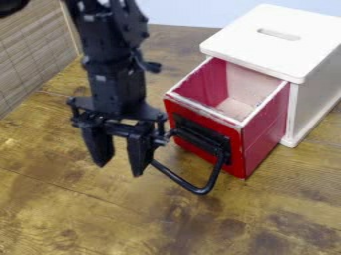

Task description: Open the drawer

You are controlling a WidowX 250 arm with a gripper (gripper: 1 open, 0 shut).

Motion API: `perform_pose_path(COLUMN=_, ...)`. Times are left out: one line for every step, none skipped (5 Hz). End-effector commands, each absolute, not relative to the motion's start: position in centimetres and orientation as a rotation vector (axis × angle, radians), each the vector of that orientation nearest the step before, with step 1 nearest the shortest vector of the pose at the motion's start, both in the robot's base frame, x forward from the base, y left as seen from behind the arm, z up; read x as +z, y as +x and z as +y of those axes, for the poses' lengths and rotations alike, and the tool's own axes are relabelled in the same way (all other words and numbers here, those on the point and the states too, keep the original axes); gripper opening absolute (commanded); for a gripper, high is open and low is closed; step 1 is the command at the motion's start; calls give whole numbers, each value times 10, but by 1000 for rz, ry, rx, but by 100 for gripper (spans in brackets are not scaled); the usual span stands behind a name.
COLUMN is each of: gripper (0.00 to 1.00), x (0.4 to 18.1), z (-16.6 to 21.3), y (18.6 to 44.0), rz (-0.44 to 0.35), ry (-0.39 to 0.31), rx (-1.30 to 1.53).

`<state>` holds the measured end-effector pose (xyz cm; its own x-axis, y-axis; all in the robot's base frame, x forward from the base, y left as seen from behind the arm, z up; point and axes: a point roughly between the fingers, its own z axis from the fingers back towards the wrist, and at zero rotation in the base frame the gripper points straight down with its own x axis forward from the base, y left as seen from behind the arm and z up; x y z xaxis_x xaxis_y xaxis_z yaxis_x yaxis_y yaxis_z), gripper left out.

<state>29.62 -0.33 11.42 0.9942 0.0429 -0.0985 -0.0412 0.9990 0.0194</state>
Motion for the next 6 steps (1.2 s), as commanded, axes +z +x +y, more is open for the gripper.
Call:
perform_pose_path(gripper=100, x=149, z=15, y=294, rz=-10, ry=24, rx=-11)
perform_pose_path(gripper=100, x=152, z=18, y=293, rz=-5, ry=24, rx=-65)
perform_pose_path(gripper=100, x=152, z=6, y=293, rz=13, ry=25, rx=37)
perform_pose_path(gripper=100, x=152, z=-5, y=295, rz=23, ry=25, rx=159)
perform_pose_path(gripper=100, x=134, z=-12, y=301, rz=13, ry=15, rx=354)
perform_pose_path(gripper=100, x=112, z=-21, y=308, rz=3, ry=-1, rx=539)
